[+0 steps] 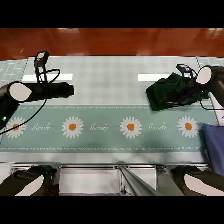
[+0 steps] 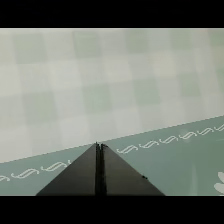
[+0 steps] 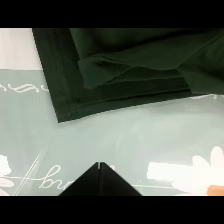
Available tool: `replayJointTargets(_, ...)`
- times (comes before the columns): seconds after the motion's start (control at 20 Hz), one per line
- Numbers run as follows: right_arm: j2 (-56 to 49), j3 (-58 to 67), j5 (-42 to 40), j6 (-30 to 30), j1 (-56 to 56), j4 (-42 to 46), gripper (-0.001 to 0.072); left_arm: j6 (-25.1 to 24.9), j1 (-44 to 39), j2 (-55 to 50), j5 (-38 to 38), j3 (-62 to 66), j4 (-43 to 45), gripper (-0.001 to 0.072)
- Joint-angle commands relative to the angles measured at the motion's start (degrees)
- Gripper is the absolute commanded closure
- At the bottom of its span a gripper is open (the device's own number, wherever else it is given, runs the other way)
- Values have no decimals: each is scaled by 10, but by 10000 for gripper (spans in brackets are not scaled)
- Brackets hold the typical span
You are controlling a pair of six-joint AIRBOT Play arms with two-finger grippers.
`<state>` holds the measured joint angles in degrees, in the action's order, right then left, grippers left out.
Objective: Fold the shirts.
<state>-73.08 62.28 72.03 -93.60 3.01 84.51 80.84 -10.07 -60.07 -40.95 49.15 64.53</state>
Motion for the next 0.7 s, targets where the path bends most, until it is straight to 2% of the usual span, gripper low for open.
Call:
replayJointTargets(0.0, 0, 0, 0, 0, 0, 0, 687, 0, 0, 0, 0, 0, 0, 685)
replayJointTargets(0.65, 0, 0, -6, 0, 0, -1, 687, 0, 0, 0, 0, 0, 0, 684)
